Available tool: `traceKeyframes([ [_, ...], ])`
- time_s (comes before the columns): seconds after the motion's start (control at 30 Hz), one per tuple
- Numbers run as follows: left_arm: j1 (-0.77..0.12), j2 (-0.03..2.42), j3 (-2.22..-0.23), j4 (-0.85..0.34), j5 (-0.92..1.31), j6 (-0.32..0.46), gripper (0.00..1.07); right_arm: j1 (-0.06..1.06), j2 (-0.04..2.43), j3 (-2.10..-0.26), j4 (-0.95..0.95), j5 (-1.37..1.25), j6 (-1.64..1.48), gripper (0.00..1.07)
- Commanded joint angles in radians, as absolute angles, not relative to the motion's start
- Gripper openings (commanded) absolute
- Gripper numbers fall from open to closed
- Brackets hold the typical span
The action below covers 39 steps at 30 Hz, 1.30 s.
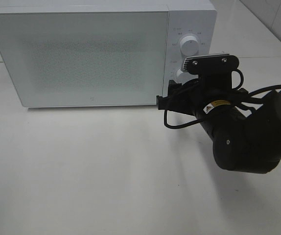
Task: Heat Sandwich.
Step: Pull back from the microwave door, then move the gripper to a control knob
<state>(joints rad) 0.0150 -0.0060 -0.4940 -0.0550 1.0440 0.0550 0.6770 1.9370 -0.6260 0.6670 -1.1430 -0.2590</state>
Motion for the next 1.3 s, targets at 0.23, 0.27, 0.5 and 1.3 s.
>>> traceKeyframes([
  [0.23, 0.010, -0.026, -0.492, -0.064, 1.038, 0.054, 0.76, 0.681, 1.998, -0.692, 0.673, -1.192, -0.295, 0.73],
  [0.27, 0.010, -0.026, -0.492, -0.064, 1.038, 0.054, 0.76, 0.677, 2.006, -0.708, 0.673, -1.195, -0.313, 0.73],
  [0.5, 0.010, -0.026, -0.492, -0.064, 1.038, 0.054, 0.76, 0.675, 2.044, -0.758, 0.697, -1.193, -0.365, 0.73],
  [1.3, 0.010, -0.026, -0.492, -0.064, 1.038, 0.054, 0.76, 0.640, 2.087, -0.825, 0.767, -1.186, -0.369, 0.63],
])
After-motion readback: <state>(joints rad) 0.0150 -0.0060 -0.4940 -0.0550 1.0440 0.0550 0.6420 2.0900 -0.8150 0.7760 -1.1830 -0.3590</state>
